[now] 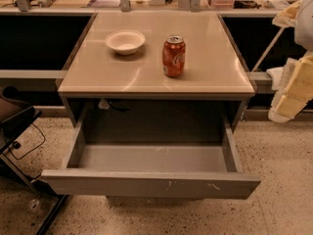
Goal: Place coke can into top drawer
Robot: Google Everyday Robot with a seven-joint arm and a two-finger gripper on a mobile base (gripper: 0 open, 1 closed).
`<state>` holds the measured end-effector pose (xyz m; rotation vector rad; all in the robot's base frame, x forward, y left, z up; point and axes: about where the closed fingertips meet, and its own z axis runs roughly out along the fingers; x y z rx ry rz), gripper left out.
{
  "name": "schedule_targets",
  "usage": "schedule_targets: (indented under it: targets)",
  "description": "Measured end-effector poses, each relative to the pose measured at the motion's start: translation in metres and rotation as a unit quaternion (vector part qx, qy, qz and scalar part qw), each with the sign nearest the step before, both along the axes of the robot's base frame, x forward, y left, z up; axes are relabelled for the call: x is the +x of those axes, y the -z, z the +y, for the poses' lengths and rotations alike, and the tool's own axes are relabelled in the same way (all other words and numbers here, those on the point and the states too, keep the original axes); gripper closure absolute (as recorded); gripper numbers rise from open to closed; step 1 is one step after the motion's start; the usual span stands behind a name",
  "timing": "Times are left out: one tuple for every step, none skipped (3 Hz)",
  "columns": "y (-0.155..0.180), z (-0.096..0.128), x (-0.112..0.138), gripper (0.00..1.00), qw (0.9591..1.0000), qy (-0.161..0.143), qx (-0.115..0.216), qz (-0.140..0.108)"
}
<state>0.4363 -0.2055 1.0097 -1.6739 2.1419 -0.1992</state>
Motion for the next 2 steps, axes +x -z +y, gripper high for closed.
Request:
schedule_targets:
  targets:
    - [0.000,0.001,0.002,0.00,1.0000,-0.001,0.001,-0.001]
    - [0.001,0.009,0.030,0.00,0.9995,-0.022,0.021,-0.001]
